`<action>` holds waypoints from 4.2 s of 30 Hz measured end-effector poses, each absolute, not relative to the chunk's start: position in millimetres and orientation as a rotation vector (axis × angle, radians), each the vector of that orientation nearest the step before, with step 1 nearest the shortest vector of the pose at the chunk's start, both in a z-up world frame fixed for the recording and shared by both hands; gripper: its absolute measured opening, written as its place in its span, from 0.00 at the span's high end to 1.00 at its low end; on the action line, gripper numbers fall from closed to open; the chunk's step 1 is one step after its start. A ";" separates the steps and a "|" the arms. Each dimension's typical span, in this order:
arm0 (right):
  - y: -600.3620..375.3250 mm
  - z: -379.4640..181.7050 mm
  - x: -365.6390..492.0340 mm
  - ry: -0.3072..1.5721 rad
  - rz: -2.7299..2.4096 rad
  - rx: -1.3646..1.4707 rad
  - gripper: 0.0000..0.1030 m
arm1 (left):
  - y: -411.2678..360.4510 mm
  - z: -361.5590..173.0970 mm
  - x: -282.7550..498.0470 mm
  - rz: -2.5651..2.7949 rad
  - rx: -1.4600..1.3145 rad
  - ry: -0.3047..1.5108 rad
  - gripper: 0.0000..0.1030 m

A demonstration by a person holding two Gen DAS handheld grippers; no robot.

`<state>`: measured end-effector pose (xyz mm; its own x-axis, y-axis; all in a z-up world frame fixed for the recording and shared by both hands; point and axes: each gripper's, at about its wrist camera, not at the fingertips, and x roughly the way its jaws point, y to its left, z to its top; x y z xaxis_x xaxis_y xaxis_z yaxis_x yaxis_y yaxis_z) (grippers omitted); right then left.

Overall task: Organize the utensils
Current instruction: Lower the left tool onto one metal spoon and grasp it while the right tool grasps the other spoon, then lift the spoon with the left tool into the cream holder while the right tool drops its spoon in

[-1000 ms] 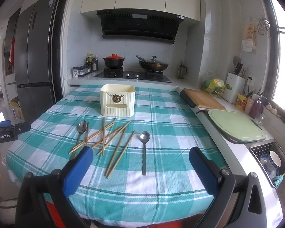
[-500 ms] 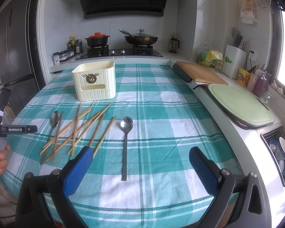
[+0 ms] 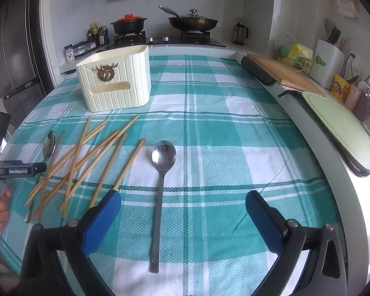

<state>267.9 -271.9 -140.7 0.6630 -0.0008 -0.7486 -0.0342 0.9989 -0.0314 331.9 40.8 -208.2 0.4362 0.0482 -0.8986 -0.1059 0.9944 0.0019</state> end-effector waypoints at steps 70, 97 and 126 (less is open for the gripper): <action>-254.6 -99.5 305.5 0.660 0.164 0.015 0.65 | 46.9 -88.4 316.2 -0.027 -0.073 0.768 0.60; -218.7 53.9 375.7 0.465 0.353 0.071 0.65 | 25.5 61.8 370.9 -0.261 -0.144 0.611 0.60; -206.8 -10.5 527.8 0.751 0.233 0.114 0.51 | 3.1 -6.7 506.7 -0.112 -0.091 0.749 0.37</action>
<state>527.8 -206.8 -10.5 0.7067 0.2495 -0.6621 -0.1685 0.9682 0.1849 506.7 3.1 -6.7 0.7266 -0.1341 -0.6739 0.0691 0.9901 -0.1225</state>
